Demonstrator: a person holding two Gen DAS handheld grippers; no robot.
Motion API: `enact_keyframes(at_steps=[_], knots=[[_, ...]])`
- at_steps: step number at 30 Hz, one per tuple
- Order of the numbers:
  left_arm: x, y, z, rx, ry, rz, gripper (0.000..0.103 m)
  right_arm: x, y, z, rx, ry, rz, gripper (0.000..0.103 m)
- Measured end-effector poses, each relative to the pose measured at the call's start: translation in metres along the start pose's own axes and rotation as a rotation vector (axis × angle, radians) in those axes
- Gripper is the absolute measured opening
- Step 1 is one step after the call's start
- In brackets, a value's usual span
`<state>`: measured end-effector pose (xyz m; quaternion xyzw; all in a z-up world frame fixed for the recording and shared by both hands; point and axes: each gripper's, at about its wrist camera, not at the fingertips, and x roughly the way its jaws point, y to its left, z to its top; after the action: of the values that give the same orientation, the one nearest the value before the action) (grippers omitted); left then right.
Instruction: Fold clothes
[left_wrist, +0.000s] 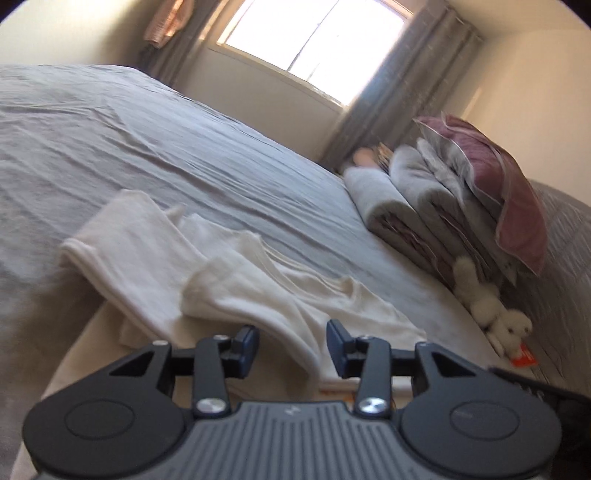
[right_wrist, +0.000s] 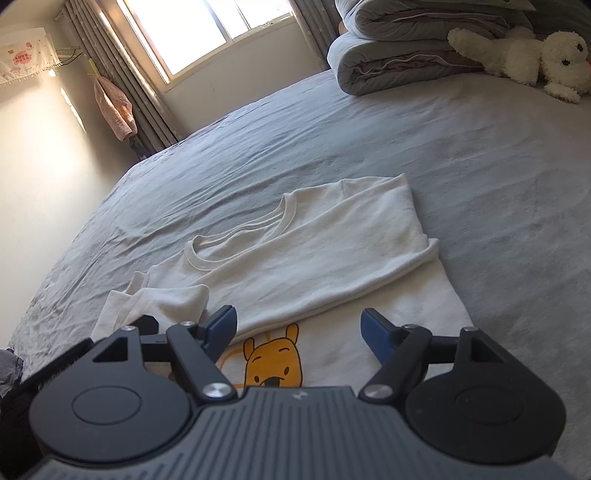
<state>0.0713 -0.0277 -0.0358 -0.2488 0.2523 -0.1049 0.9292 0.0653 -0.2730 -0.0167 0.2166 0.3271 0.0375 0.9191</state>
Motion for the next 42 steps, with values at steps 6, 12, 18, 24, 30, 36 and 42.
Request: enact_keyframes(at_steps=[6,12,18,24,30,36,42], knots=[[0.012,0.000,0.009,-0.029,-0.043,0.057,0.007,0.000,-0.001,0.000,0.007,0.000,0.015,0.078],[0.015,-0.021,0.004,0.141,0.005,-0.117,0.006,0.004,-0.028,0.004,0.274,0.057,0.229,0.078],[0.009,-0.037,-0.011,0.322,0.109,-0.251,0.011,0.014,-0.061,-0.003,0.591,0.093,0.432,0.078],[-0.006,-0.046,-0.022,0.474,0.177,-0.305,0.040,0.014,-0.070,-0.007,0.677,0.096,0.469,0.078],[-0.029,-0.018,0.000,0.453,0.122,-0.210,0.046,0.009,-0.054,-0.005,0.569,0.120,0.420,0.067],[-0.036,0.018,0.036,0.370,0.032,-0.048,0.046,0.003,-0.013,0.001,0.276,0.123,0.306,0.015],[-0.043,0.052,0.065,0.254,-0.049,0.030,0.047,-0.034,0.001,0.022,0.056,-0.071,0.252,0.008]])
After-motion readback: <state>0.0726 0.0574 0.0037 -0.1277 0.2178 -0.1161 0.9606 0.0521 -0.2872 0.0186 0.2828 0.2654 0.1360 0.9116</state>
